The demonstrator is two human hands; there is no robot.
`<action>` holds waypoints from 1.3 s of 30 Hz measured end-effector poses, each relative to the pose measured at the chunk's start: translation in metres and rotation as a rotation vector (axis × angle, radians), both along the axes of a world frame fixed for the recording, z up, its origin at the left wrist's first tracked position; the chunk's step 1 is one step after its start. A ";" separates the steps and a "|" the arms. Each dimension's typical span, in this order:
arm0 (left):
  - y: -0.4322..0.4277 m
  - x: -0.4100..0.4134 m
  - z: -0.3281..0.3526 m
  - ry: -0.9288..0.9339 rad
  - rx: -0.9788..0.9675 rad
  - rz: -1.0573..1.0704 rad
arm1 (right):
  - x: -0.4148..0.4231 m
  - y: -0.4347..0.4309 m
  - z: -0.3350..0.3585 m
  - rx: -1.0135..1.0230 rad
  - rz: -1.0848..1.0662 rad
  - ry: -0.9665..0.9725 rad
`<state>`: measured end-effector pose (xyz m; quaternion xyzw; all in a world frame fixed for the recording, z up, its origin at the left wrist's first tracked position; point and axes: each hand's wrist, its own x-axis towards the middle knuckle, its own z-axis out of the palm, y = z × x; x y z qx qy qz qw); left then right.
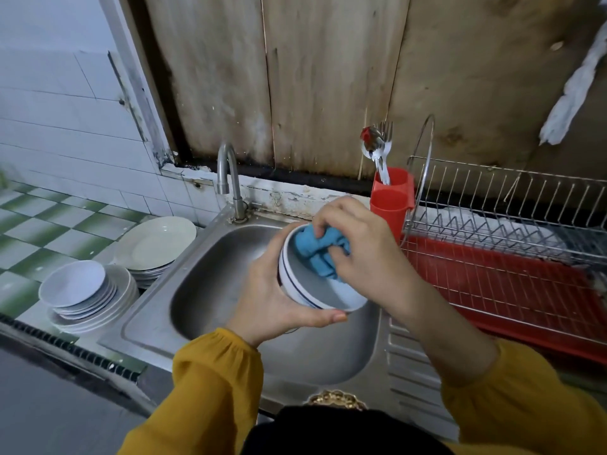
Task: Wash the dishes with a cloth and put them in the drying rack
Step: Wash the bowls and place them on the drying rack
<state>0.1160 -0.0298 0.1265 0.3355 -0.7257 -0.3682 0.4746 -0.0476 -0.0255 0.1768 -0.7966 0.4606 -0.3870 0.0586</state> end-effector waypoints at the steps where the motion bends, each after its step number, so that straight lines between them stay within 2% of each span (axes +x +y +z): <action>1: -0.001 -0.001 -0.001 0.005 0.005 -0.005 | 0.004 0.001 -0.002 0.030 0.027 -0.103; 3: -0.006 0.004 -0.003 0.024 0.028 -0.007 | 0.007 0.005 -0.002 0.169 0.161 -0.194; 5: -0.010 0.013 -0.003 0.052 0.061 0.016 | 0.007 0.007 0.000 0.273 0.277 -0.187; 10: -0.011 0.008 0.001 0.018 0.039 0.016 | 0.020 -0.001 -0.004 0.218 0.012 -0.532; 14: -0.017 0.015 0.002 0.026 0.045 0.020 | 0.017 0.003 0.003 0.488 0.246 -0.596; 15: -0.017 0.016 0.003 0.022 0.042 0.014 | 0.013 0.001 0.004 0.517 0.251 -0.610; 17: -0.017 0.014 0.004 -0.004 0.025 0.001 | 0.011 -0.006 0.002 0.412 0.100 -0.617; 19: -0.018 0.008 0.003 -0.017 0.019 -0.014 | 0.014 -0.010 0.001 0.324 0.000 -0.567; 22: -0.023 0.015 0.003 -0.009 0.038 -0.022 | 0.011 -0.005 0.005 0.500 0.292 -0.431; 24: -0.026 0.021 0.003 -0.025 0.024 -0.020 | -0.003 -0.008 0.012 0.573 0.372 -0.333; 28: -0.022 0.014 0.001 -0.033 0.038 -0.018 | 0.002 -0.023 0.002 0.332 0.027 -0.397; 30: -0.026 0.012 -0.002 -0.012 0.041 -0.020 | 0.015 -0.019 -0.008 0.291 0.080 -0.380; 32: -0.029 0.019 -0.007 0.053 0.072 -0.006 | 0.016 -0.011 -0.011 0.322 0.257 -0.238; 34: -0.029 0.026 -0.011 0.088 0.089 0.006 | 0.001 -0.014 -0.005 0.396 0.385 -0.010; 36: -0.024 0.024 -0.013 0.089 0.099 0.012 | -0.008 -0.021 0.000 0.350 0.370 0.167; 39: -0.021 0.012 -0.014 0.058 0.089 -0.018 | -0.002 -0.027 -0.008 0.071 0.205 0.225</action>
